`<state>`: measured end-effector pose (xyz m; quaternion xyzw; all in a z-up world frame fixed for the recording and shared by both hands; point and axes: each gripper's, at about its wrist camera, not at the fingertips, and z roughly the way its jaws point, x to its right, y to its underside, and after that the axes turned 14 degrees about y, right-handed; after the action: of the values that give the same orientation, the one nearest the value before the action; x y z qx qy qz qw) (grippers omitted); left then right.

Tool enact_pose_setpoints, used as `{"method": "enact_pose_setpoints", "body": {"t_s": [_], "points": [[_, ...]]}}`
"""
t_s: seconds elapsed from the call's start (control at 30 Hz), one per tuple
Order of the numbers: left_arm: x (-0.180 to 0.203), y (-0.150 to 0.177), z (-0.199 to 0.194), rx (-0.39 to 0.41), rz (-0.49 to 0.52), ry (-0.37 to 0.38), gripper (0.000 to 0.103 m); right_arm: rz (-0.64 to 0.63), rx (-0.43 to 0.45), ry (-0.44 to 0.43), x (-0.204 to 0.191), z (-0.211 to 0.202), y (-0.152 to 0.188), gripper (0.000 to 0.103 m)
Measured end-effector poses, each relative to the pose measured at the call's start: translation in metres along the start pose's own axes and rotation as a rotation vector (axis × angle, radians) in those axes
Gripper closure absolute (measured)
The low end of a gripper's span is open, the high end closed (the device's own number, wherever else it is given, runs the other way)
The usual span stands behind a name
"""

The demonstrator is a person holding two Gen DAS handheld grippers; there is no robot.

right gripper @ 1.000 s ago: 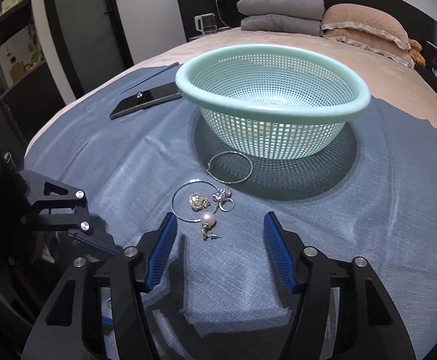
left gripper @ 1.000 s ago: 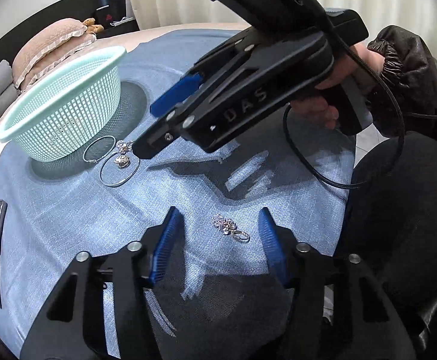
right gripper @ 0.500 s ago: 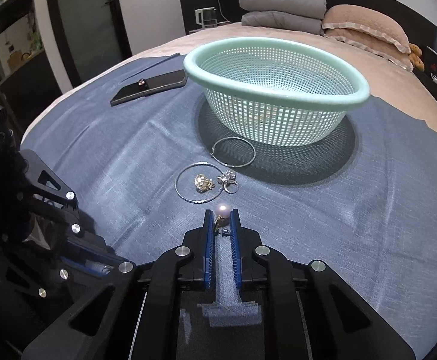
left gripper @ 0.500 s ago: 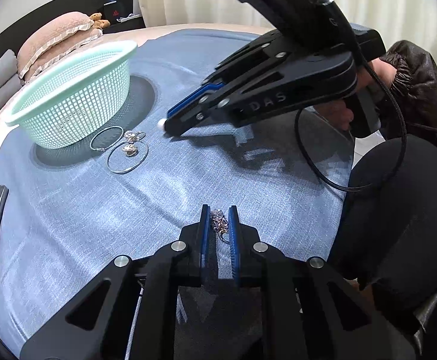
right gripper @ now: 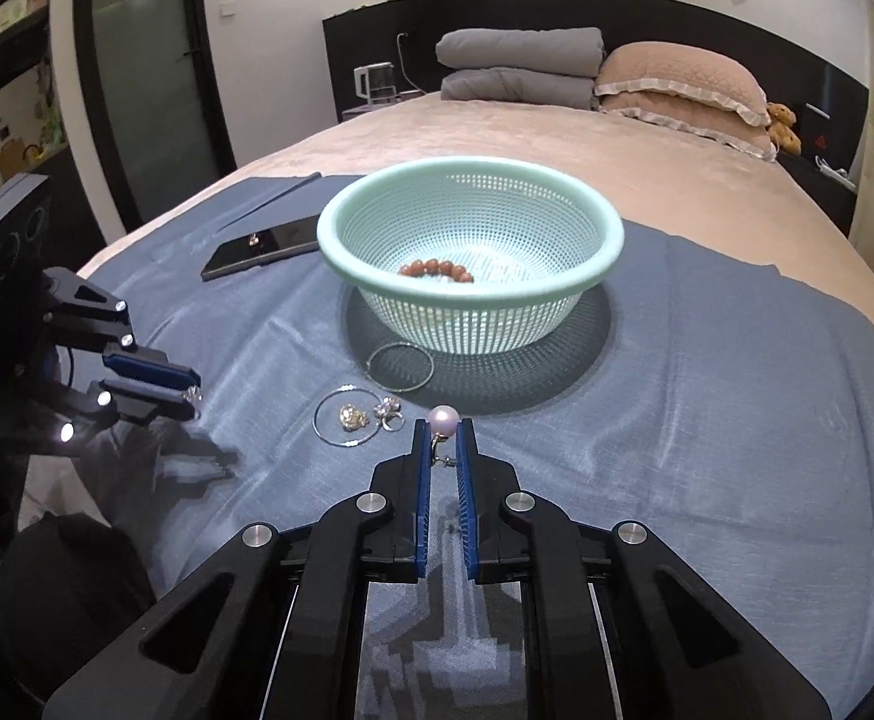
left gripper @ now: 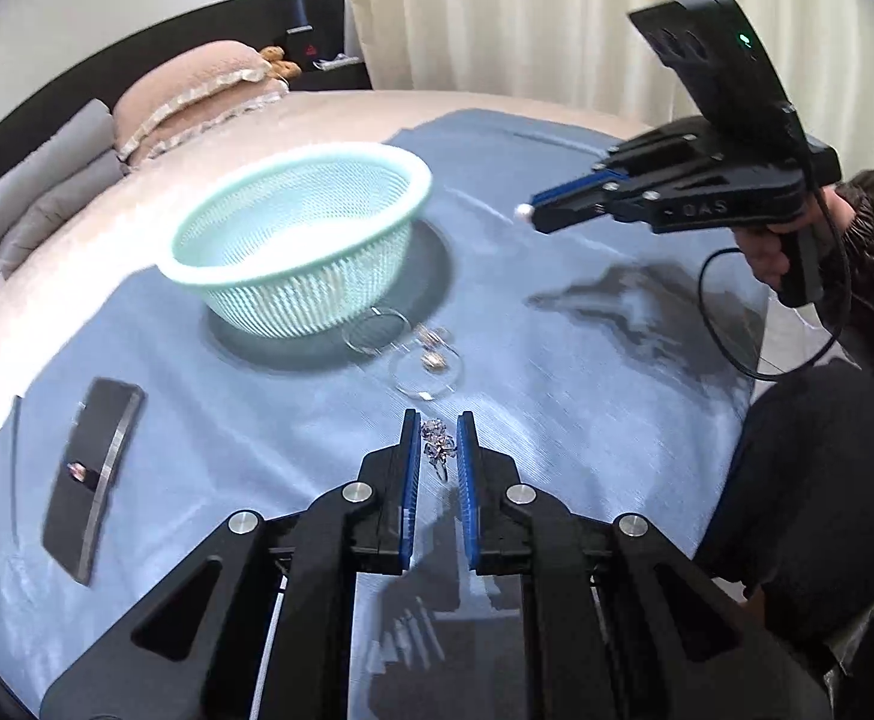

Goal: Organize jewelry
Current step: 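Carry both held pieces over the basket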

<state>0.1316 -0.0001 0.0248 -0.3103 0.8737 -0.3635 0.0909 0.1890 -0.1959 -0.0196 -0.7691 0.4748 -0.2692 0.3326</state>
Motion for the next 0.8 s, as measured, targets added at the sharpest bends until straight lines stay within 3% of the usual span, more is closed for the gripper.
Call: {"method": "enact_pose_setpoints", "body": {"t_s": [0.47,0.63,0.8], "points": [[-0.044,-0.088,-0.025,0.155,-0.019,-0.120,0.090,0.047,0.160,0.057,0.019,-0.022,-0.079,0.095],[-0.063,-0.106,-0.014,0.155,-0.074,-0.169,0.090,0.066,0.186,0.061,0.020,-0.011,-0.111,0.095],[-0.076,-0.108,0.008,0.149,-0.123,-0.196,0.090,0.094,0.157,0.065,0.019,0.017,-0.123,0.095]]}}
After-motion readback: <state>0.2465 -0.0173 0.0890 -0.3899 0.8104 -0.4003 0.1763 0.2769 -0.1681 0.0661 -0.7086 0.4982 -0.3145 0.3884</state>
